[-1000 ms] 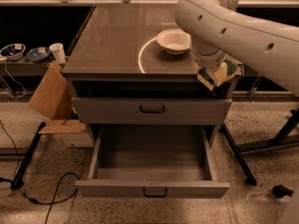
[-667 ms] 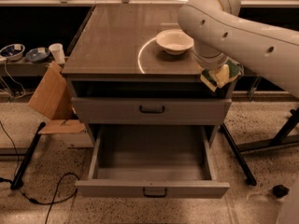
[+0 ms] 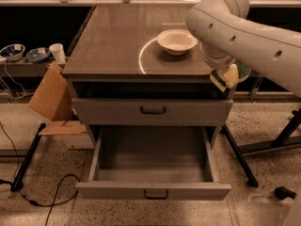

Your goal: Pick sponge from middle drawer and place on counter

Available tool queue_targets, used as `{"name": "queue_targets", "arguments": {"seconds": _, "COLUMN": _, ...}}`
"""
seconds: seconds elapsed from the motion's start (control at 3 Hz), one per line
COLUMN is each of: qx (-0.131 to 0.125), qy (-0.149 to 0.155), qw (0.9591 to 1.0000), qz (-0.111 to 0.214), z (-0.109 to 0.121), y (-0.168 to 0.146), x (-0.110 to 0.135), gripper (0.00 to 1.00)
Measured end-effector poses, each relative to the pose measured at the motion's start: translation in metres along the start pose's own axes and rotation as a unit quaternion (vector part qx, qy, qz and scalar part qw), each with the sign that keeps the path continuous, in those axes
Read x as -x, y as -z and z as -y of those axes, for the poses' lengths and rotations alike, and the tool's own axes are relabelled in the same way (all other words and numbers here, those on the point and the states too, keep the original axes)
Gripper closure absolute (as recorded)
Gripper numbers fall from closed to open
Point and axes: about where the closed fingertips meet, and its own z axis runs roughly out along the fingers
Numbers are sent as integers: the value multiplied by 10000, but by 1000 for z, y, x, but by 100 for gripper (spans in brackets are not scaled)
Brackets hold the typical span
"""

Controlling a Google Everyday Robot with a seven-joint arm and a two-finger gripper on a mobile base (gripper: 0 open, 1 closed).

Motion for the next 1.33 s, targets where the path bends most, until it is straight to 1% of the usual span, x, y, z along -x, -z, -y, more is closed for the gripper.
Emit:
{"name": "queue_targets", "arguments": {"seconds": 0.33, "qx": -106, "qy": -132, "qw": 9997, "qz": -180, "z": 1, "y": 5, "x": -15, "gripper": 100}}
{"name": "queue_targets", "arguments": {"seconds": 0.67, "qx": -174, "qy": -212, "qw": 9992, "qz": -290, "z": 1, "y": 13, "x": -24, "gripper": 100}}
{"name": "queue_targets", "arguments": {"seconds": 1.0, "qx": -179, "qy": -214, "qw": 9992, "qz": -294, "z": 1, "y": 13, "x": -24, "gripper": 100}}
{"name": "queue_targets", "arguments": {"seconds": 1.33, "qx": -324, "qy": -241, "qw": 9986, "qz": -334, "z": 10, "y": 17, "x": -29, "gripper": 100}}
